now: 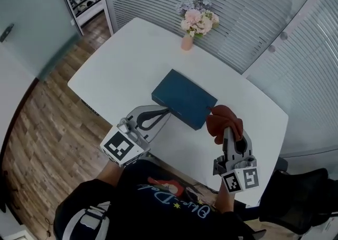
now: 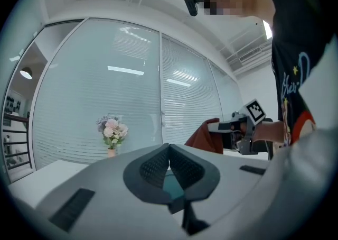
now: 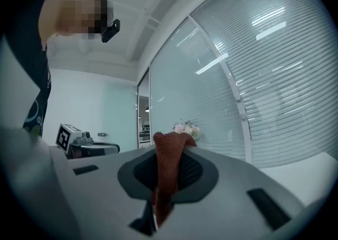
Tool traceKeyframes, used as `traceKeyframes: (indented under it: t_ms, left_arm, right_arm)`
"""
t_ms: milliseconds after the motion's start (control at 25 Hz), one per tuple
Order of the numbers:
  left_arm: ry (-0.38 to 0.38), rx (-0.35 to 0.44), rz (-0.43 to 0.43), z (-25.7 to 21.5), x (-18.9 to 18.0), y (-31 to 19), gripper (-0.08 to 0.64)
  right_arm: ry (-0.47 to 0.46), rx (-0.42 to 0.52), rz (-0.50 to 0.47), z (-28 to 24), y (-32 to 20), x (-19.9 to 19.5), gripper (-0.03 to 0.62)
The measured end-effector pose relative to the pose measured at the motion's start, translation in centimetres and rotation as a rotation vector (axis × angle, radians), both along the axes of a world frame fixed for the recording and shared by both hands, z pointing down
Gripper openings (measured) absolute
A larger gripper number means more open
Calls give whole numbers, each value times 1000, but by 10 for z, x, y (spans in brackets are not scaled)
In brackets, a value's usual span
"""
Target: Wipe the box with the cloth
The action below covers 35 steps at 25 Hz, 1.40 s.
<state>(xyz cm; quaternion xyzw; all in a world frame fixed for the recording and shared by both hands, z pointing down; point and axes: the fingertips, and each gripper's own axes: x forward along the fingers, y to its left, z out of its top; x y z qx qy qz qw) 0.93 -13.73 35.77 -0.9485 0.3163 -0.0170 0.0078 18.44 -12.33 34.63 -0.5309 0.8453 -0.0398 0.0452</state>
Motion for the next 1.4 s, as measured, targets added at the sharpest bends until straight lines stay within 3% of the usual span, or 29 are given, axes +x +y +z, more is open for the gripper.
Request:
traceKeyframes:
  t_ms: [320,600,800,1040,1280,1400]
  left_arm:
    - [46,-5,49,2,-32,-43,3]
    - [55,7,84,6,-39,-67,3]
    - [65,9,56,8,-55,-86,3]
    - [99,-3,19,14,-66,-115,3]
    - [126,-27,9,20,-67,-130,3]
    - [137,-39,2,25,-67,-133,3]
  right_arm:
    - [-26,49,20,-23,-56,-58,26]
    - [82,45,-53,-29,-125,-105,26]
    - [269,41,-85,-13,-178,-137,26]
    - [426,-132,-107,61,-230,-156,26]
    - [678,-299,-350,139,-229,-199,26]
    - [789,-328,-408,154,-226,-207,28]
